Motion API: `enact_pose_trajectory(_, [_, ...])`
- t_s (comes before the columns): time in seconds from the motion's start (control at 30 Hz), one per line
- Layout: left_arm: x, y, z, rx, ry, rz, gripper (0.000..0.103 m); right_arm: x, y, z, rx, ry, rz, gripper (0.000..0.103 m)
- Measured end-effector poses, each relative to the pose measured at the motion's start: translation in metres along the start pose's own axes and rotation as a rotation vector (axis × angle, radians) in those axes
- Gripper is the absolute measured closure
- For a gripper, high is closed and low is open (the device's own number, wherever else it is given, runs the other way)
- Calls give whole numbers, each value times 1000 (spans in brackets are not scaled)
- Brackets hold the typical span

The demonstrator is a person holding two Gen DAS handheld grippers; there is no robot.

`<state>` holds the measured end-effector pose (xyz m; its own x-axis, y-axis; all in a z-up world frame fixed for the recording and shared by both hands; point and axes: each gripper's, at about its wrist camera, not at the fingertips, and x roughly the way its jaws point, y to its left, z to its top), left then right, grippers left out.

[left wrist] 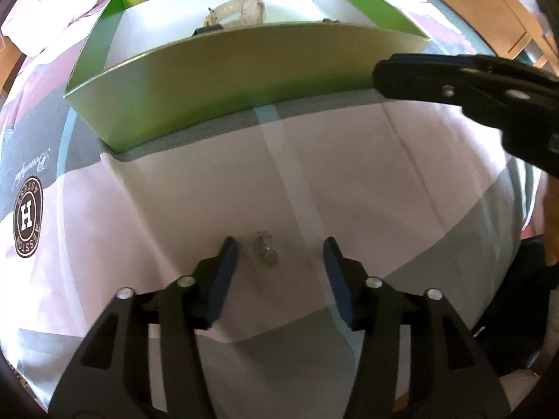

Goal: Organize jewelry

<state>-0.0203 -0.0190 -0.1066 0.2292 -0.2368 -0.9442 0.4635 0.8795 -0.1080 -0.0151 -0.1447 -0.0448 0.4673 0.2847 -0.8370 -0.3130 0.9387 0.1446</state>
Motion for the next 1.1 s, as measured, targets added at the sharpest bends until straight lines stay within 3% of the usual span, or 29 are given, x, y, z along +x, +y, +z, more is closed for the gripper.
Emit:
enact_pose_trajectory(0.03, [1,0,1,-1,-1,4,70,1,0,0,-1,1,0,83])
enact_pose_trajectory(0.07, [-1,3,2,-13,-1,-12,89,1,0,0,0,2,0,83])
enact_pose_trajectory(0.1, [-2,5,2,-23,-1,-32,97,1,0,0,-1,1,0,83])
enact_pose_trajectory(0.13, [-3,7,2,-35,-1,-55,97,1,1,0,-1,1,0,83])
enact_pose_trajectory(0.33, [-20,7,2,-30,-50,-37,97,-8,0,3,1,-31,10,83])
enact_pose_trajectory(0.5, [-72,12,26,-56,-205,-96,97,-44,-12,28,35,-160,32,83])
enact_pose_trajectory(0.6, [-99,20,63,-95,-321,-113,97,-43,-28,55,76,-199,33,83])
enact_pose_trajectory(0.7, [-89,32,97,-167,-331,-157,97,-16,-46,66,136,-169,34,83])
enact_pose_trajectory(0.87, [-37,44,129,-263,-266,-211,96,24,-60,69,176,-104,8,83])
enact_pose_trajectory(0.93, [-26,45,133,-294,-253,-213,85,27,-64,69,188,-93,-19,76])
enact_pose_trajectory(1.0, [-25,45,133,-306,-258,-198,57,22,-68,68,209,-102,-43,52])
enact_pose_trajectory(1.1, [-41,46,125,-315,-316,-139,43,5,-74,66,242,-152,-65,32])
